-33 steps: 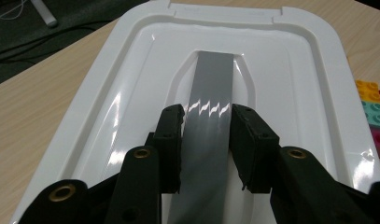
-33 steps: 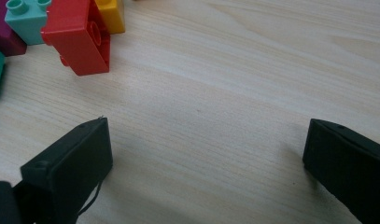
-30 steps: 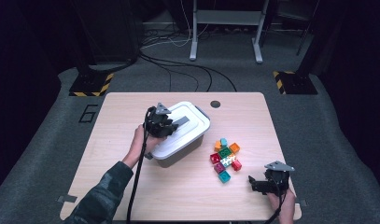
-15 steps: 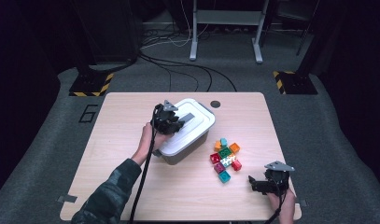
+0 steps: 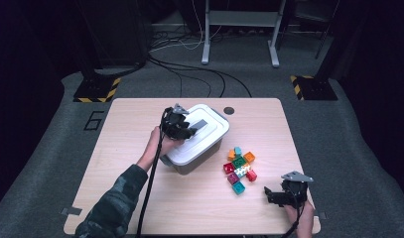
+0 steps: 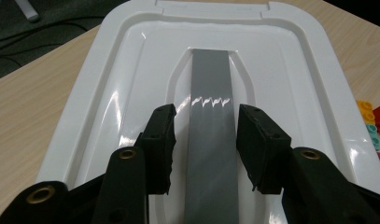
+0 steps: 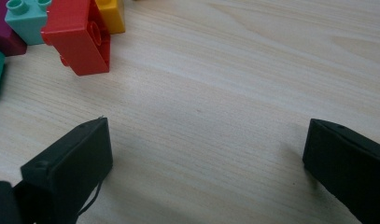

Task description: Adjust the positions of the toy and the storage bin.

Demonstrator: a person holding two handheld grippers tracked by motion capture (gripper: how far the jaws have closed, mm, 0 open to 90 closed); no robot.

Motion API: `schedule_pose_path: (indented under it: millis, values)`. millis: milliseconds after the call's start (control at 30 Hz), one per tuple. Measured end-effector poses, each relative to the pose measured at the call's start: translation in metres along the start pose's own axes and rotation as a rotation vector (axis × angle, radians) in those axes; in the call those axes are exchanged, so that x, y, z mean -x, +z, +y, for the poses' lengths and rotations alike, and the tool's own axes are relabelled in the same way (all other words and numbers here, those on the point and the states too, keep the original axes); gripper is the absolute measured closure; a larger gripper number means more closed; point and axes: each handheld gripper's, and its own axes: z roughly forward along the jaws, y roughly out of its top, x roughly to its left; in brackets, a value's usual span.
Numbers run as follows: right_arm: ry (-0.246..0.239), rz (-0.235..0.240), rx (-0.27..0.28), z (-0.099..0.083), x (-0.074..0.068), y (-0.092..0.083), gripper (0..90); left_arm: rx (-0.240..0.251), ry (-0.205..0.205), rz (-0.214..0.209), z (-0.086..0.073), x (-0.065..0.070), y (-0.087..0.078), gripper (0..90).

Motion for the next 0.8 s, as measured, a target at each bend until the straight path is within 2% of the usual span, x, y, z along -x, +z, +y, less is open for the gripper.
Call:
schedule_pose_path:
  millis: [133,167,200,333,433,800]
  values:
    - [0.004,0.000,0.002,0.0001,-0.0004,0.0001,0.4,0.006,-0.003,-0.011,-0.0008,0.0016,-0.0004,64.1]
    - [0.004,0.000,0.001,0.0001,-0.0004,0.0001,0.4,0.000,0.014,0.000,-0.0003,0.0032,-0.0007,65.4]
    - [0.004,0.000,0.001,0.0001,-0.0004,0.0001,0.4,0.000,0.012,0.005,-0.0002,0.0045,-0.0006,65.8]
    - [0.003,0.000,0.002,0.0001,-0.0005,0.0001,0.4,0.001,0.010,-0.003,-0.0004,0.0032,-0.0011,65.9]
    - [0.004,0.000,0.002,0.0001,-0.0005,0.0001,0.4,0.008,0.023,0.015,-0.0003,0.0062,-0.0017,66.3]
    - [0.003,0.000,0.002,0.0001,-0.0005,0.0001,0.4,0.008,0.012,0.012,-0.0010,0.0054,-0.0030,66.4]
